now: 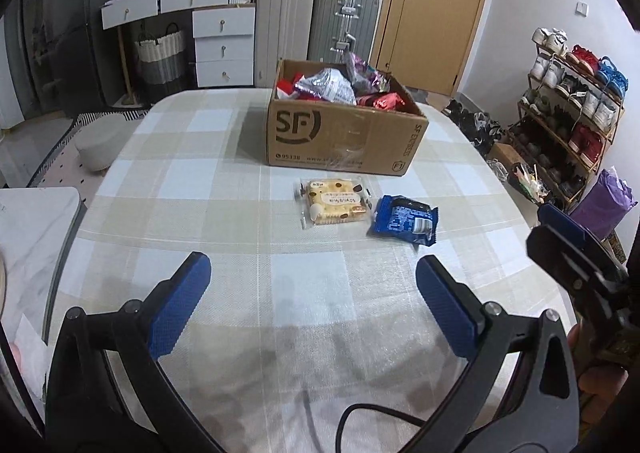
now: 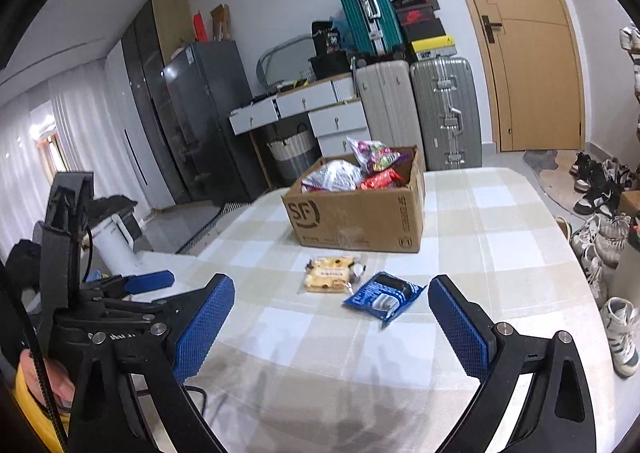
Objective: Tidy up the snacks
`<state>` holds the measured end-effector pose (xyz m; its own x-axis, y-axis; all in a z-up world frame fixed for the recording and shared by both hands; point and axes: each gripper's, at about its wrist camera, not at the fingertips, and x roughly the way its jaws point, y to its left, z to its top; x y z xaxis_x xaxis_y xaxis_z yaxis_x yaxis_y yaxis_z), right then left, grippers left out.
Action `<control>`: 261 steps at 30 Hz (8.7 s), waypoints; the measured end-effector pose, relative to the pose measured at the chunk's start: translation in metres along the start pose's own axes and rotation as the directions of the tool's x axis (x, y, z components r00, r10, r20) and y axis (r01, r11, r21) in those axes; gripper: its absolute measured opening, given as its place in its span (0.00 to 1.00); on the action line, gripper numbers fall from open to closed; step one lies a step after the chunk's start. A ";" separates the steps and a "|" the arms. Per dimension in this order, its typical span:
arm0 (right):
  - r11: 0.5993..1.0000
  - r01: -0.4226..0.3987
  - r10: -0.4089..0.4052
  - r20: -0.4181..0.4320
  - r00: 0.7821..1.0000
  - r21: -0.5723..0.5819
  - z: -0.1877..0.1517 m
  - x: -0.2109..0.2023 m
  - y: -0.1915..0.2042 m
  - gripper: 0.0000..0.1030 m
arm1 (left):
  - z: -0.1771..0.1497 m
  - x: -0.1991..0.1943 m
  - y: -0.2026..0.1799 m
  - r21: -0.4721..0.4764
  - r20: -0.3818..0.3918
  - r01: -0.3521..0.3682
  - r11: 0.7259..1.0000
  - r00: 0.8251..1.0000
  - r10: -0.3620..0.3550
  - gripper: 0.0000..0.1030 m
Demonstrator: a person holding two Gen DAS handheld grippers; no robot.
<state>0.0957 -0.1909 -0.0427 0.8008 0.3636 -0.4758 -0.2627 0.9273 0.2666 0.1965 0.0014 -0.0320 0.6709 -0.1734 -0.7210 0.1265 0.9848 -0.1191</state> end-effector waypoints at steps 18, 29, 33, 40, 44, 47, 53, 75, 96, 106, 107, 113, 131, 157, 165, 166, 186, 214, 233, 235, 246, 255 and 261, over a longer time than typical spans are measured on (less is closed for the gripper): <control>0.949 -0.038 -0.052 -0.274 0.960 -0.313 0.001 0.155 -0.038 0.95 | 0.018 0.094 0.020 -0.023 -0.122 -0.035 0.999 0.992 0.031 0.99; 0.947 -0.114 -0.014 -0.393 0.920 -0.300 -0.012 0.184 -0.046 0.58 | 0.016 0.122 0.027 -0.030 -0.175 -0.044 0.999 0.984 0.038 0.99; 0.951 -0.123 0.002 -0.394 0.919 -0.282 -0.015 0.181 -0.045 0.45 | 0.015 0.126 0.027 -0.027 -0.181 -0.050 0.998 0.983 0.045 0.99; 0.973 -0.114 0.040 -0.338 0.940 -0.202 -0.010 0.166 -0.055 0.44 | 0.014 0.127 0.023 -0.011 -0.183 -0.074 0.997 0.981 0.070 0.99; 0.988 -0.106 0.072 -0.272 0.960 -0.114 -0.004 0.150 -0.070 0.44 | 0.018 0.131 0.019 0.001 -0.187 -0.082 0.997 0.979 0.081 0.99; 0.991 -0.067 0.037 -0.240 0.970 -0.118 -0.002 0.142 -0.073 0.44 | 0.026 0.137 0.009 0.018 -0.187 -0.078 0.997 0.979 0.080 0.99; 0.988 0.001 -0.033 -0.208 0.978 -0.154 -0.001 0.131 -0.071 0.43 | 0.046 0.167 -0.011 0.045 -0.210 -0.075 0.996 0.974 0.083 0.99; 0.987 0.134 -0.147 -0.173 0.974 -0.083 0.005 0.118 -0.096 0.43 | 0.058 0.227 -0.034 0.017 -0.277 -0.122 0.992 0.953 0.122 0.99; 0.994 0.094 -0.103 -0.189 0.976 -0.059 0.001 0.124 -0.100 0.43 | 0.048 0.166 -0.031 0.043 -0.194 -0.069 0.997 0.978 0.076 0.60; 0.999 -0.024 0.021 -0.101 0.995 -0.035 0.019 0.097 -0.071 0.44 | 0.036 0.072 -0.026 0.061 -0.044 -0.052 0.997 0.998 0.055 0.60; 0.998 -0.053 0.051 -0.099 0.994 -0.016 0.020 0.092 -0.065 0.44 | 0.036 0.062 -0.027 0.073 -0.021 -0.062 0.995 0.998 0.063 0.60; 0.992 -0.124 0.122 -0.066 0.990 -0.026 0.029 0.055 -0.025 0.44 | 0.012 0.005 -0.035 0.121 0.087 -0.072 0.990 0.994 0.061 0.61; 0.990 -0.125 0.126 0.012 0.992 -0.063 0.023 -0.035 0.052 0.44 | -0.031 -0.122 -0.006 0.062 0.200 0.039 0.997 0.978 -0.051 0.61; 0.990 -0.097 0.104 0.071 0.992 -0.101 0.043 -0.034 0.057 0.44 | 0.014 -0.133 0.032 0.027 0.221 0.069 0.997 0.972 -0.073 0.61; 0.991 -0.084 0.092 0.074 0.993 -0.101 0.101 0.012 0.029 0.44 | 0.092 -0.079 0.040 0.033 0.206 0.065 0.997 0.976 -0.070 0.61; 0.992 -0.077 0.085 0.074 0.994 -0.098 0.112 0.023 0.023 0.44 | 0.103 -0.068 0.040 0.038 0.209 0.041 0.998 0.977 -0.049 0.61; 0.999 -0.033 0.029 -0.101 0.994 -0.033 0.160 0.197 -0.063 0.44 | 0.276 0.186 0.035 0.057 -0.025 0.156 0.986 0.988 -0.155 0.61; 0.996 0.008 -0.019 -0.118 0.993 -0.093 0.124 0.219 -0.073 0.46 | 0.276 0.295 0.008 0.106 -0.137 0.139 0.985 0.983 -0.124 0.70; 0.995 0.008 -0.008 -0.006 1.000 -0.103 0.132 0.195 -0.062 0.69 | 0.270 0.214 0.018 0.127 -0.039 0.104 0.987 0.994 -0.099 0.75; 0.994 -0.010 0.012 0.018 1.000 -0.105 0.137 0.183 -0.057 0.69 | 0.272 0.196 0.021 0.122 -0.016 0.098 0.988 0.995 -0.097 0.75; 0.996 -0.016 0.029 0.153 0.988 -0.085 0.158 0.091 -0.031 0.78 | 0.246 0.051 0.044 0.047 0.169 0.050 0.998 0.984 -0.057 0.80; 0.998 -0.016 0.024 0.148 0.989 -0.056 0.124 0.013 -0.011 0.84 | 0.142 -0.077 0.041 -0.038 0.267 0.005 0.999 0.964 0.005 0.98; 0.999 0.004 0.003 0.150 0.989 -0.043 0.086 -0.026 0.000 0.88 | 0.064 -0.138 0.023 -0.007 0.284 -0.011 1.000 0.959 0.013 0.99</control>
<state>0.1211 -0.2082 0.0421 0.8718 0.3487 -0.3441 -0.2825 0.9317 0.2285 0.1533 0.0478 0.1082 0.8521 -0.1569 -0.4994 0.1139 0.9867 -0.1157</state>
